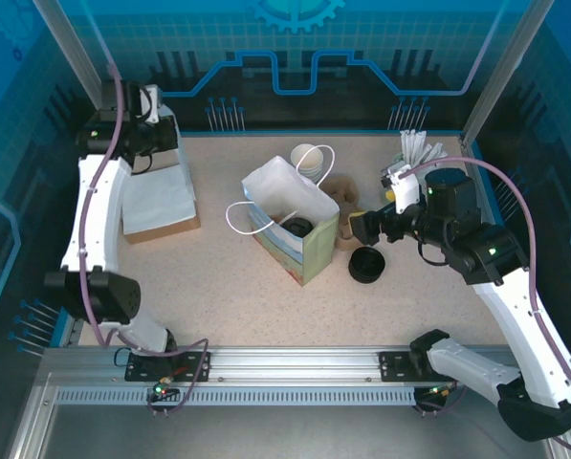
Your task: Pack the takeout coffee
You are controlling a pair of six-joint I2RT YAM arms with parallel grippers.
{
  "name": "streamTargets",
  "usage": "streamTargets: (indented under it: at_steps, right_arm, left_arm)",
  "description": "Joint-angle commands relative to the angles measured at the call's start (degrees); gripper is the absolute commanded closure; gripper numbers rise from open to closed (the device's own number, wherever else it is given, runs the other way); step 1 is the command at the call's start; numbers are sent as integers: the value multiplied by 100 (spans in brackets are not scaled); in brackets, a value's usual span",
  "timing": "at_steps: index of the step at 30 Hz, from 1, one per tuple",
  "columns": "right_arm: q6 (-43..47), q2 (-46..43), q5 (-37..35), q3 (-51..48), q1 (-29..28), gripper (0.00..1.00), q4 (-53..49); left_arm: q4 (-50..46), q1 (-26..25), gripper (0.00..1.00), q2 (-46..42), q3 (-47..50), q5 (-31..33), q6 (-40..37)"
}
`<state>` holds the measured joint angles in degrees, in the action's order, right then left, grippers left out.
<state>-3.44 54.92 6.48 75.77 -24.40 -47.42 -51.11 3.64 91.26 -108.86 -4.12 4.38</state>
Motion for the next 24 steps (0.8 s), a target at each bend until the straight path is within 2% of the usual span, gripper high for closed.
streamTargets:
  at_steps: [1,5,11,15,19,24]
  right_arm:
    - [341,4,790,46,67,0,610]
    - [1152,219,1441,425,-61,0,848]
    - [2480,778,1799,1475,-320,0,788]
    - [2960,1209,2031,2124,-514,0,818]
    - [3061,1681,2306,2782,-596,0,833]
    - [2919,2178,2822,3432,-633,0,708]
  left_arm:
    - [524,49,100,-456,59,-1433,-67]
    - [864,36,100,-831,-105,-2556,123]
    - [1016,-176,99,-992,-729,-4134,262]
    - [791,-602,99,-959,-1177,-4784,-3]
    - [796,-867,98,-978,-1347,-5552,-116]
    - [794,-1149,98,-1036,-1352,-5901,-277]
